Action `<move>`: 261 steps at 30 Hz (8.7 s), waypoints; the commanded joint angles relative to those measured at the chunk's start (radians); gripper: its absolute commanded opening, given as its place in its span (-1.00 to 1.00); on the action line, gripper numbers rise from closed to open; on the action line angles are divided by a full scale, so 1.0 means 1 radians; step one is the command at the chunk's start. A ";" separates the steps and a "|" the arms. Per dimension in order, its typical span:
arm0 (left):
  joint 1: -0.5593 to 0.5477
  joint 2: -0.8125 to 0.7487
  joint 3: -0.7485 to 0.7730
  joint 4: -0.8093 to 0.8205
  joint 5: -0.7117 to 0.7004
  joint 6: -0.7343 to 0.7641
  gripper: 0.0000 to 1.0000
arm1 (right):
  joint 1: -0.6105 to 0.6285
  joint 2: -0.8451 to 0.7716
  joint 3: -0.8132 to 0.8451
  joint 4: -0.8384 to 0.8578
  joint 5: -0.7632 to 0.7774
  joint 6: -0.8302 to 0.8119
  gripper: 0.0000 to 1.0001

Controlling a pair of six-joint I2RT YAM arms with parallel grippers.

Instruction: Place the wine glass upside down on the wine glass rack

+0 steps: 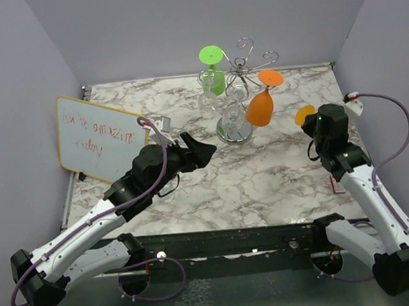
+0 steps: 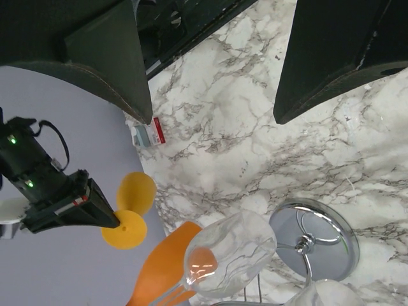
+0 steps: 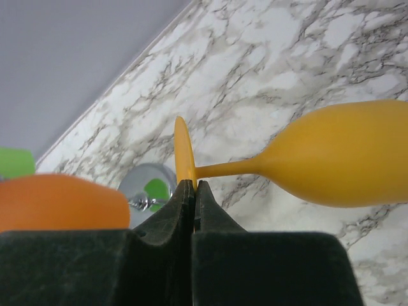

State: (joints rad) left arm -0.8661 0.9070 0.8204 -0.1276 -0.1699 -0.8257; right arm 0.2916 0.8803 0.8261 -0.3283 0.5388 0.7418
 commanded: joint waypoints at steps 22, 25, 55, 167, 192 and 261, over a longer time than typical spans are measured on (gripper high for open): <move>-0.004 -0.045 0.003 -0.042 0.015 0.155 0.58 | -0.367 0.703 0.741 0.276 -0.809 0.051 -0.99; -0.004 -0.046 0.002 -0.040 0.013 0.155 0.59 | -0.368 0.721 0.753 0.309 -0.914 0.074 -0.99; -0.004 -0.055 -0.046 -0.065 -0.023 0.168 0.61 | -0.258 0.726 0.763 0.309 -1.101 0.133 -0.99; 0.009 0.193 -0.065 -0.567 -0.334 0.081 -0.40 | -0.258 -0.376 -0.168 -0.269 -0.743 0.067 0.11; -0.068 0.187 -0.027 -0.042 0.050 0.126 -1.00 | -0.258 -0.524 -0.394 -0.106 -1.010 0.299 0.42; -0.330 0.568 0.153 0.820 -0.259 0.176 -1.00 | -0.258 -0.457 -0.338 0.007 -0.997 0.848 0.81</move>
State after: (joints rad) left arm -1.1889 1.4437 0.8989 0.5201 -0.4133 -0.6971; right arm 0.0357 0.4046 0.4572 -0.2955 -0.4648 1.5478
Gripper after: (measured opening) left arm 0.037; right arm 0.904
